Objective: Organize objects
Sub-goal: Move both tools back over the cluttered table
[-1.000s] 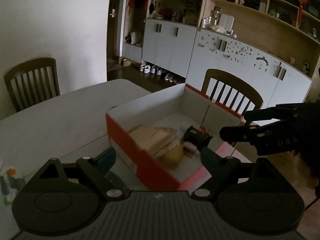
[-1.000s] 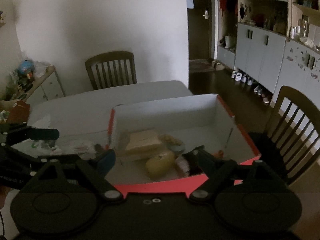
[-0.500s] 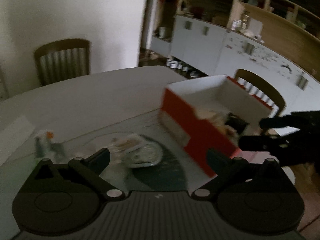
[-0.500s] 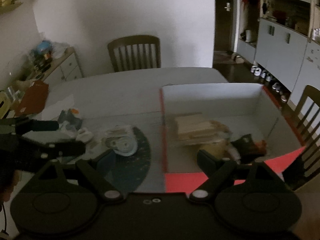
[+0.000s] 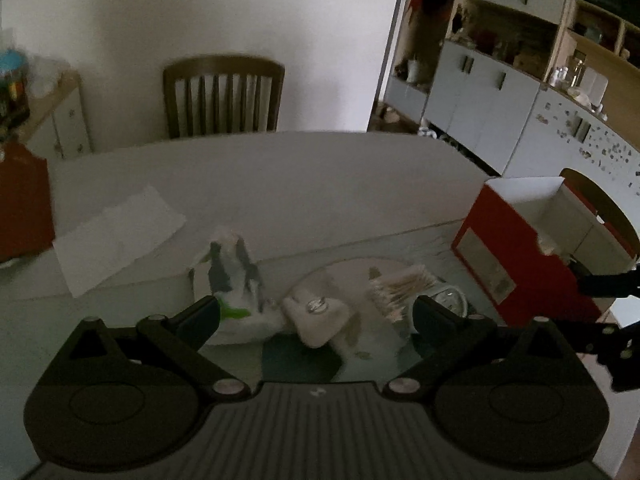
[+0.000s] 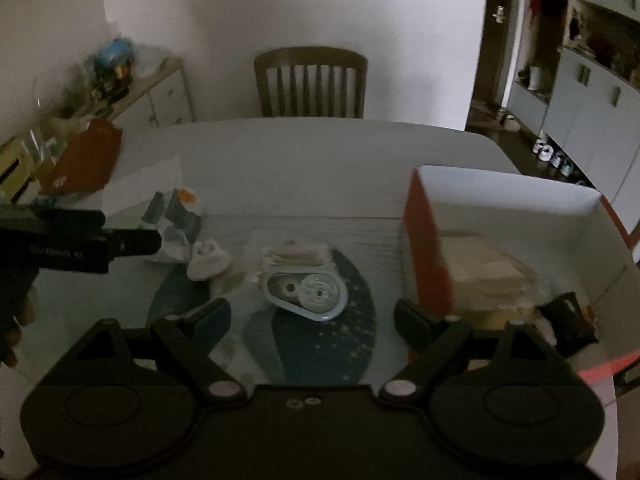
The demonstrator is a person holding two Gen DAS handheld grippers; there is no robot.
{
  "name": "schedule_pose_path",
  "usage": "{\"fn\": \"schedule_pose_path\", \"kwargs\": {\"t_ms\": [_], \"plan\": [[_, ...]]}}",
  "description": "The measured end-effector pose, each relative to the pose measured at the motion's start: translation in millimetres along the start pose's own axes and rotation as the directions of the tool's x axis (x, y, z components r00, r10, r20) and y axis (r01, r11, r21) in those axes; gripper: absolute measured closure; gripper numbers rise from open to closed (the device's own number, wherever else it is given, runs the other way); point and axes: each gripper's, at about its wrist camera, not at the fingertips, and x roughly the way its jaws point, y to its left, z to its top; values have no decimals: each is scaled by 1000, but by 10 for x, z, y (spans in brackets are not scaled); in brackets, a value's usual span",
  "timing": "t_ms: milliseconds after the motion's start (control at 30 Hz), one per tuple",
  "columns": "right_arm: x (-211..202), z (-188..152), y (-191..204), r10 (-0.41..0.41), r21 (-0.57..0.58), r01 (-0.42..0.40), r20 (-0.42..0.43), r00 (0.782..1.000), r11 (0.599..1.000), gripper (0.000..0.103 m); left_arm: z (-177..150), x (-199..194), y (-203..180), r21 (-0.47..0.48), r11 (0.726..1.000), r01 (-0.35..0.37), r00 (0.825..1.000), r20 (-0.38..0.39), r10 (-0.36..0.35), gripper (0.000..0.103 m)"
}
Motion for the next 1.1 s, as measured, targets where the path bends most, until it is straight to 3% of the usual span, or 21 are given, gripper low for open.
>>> {"fn": "schedule_pose_path", "kwargs": {"t_ms": [133,533,933,1100], "plan": [[239,37,94,-13,-38,12,-27,1000,999,15,16,119,127,38,997,-68,998,9,68,0],[818,62,192,-36,-136,22,-100,994,990,15,157,782,443,36,991,-128,988,-81,130,0],[1188,66,113,-14,-143,-7,-146,989,990,15,113,1296,570,8,989,-151,969,-197,149,0],[1266,73,108,4,-142,-26,-154,988,990,15,88,1335,566,25,986,-164,966,-199,165,0]]}}
